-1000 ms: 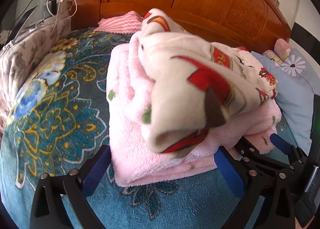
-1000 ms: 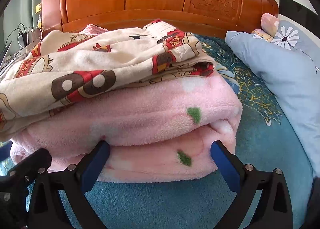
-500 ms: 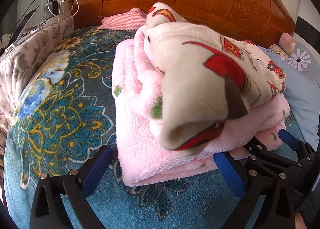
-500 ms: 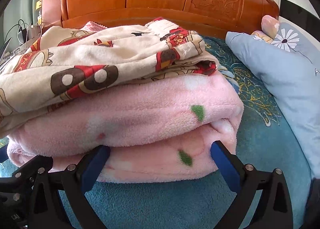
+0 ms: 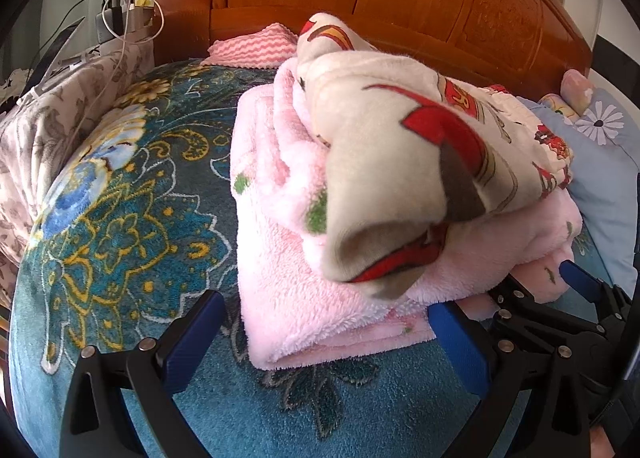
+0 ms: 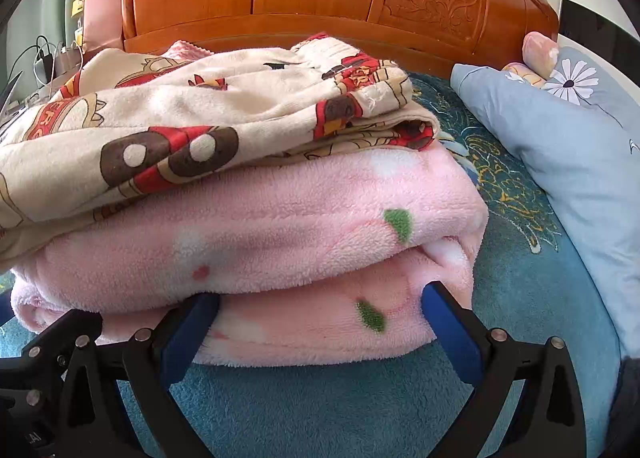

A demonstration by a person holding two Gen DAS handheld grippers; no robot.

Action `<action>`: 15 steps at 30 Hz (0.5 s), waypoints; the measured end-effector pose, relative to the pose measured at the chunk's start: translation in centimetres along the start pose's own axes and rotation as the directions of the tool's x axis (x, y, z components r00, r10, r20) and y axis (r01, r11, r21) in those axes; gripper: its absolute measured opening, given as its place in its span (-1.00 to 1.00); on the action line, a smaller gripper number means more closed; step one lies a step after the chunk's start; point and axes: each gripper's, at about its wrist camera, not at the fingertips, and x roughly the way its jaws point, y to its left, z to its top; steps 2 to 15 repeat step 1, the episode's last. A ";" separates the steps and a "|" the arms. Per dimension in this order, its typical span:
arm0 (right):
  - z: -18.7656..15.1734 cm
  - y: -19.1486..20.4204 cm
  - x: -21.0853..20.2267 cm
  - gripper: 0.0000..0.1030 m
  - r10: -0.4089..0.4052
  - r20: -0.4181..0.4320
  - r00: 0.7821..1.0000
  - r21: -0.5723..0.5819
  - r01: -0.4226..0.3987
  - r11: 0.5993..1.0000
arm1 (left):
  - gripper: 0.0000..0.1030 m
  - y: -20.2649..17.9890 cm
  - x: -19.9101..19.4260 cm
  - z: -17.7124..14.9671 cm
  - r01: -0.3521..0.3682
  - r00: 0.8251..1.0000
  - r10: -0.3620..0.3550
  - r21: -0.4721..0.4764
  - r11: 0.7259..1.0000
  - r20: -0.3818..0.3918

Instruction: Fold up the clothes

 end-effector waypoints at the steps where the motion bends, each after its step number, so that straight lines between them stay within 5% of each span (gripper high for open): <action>1: 0.0 0.0 0.0 0.97 -0.001 0.000 1.000 -0.001 0.001 1.000 | 1.00 0.0 -0.1 0.0 -0.004 1.000 0.004 0.001 1.000 0.006; 15: 0.0 0.0 0.0 0.97 -0.001 0.000 1.000 -0.001 0.001 1.000 | 1.00 0.0 -0.1 0.0 -0.004 1.000 0.004 0.001 1.000 0.006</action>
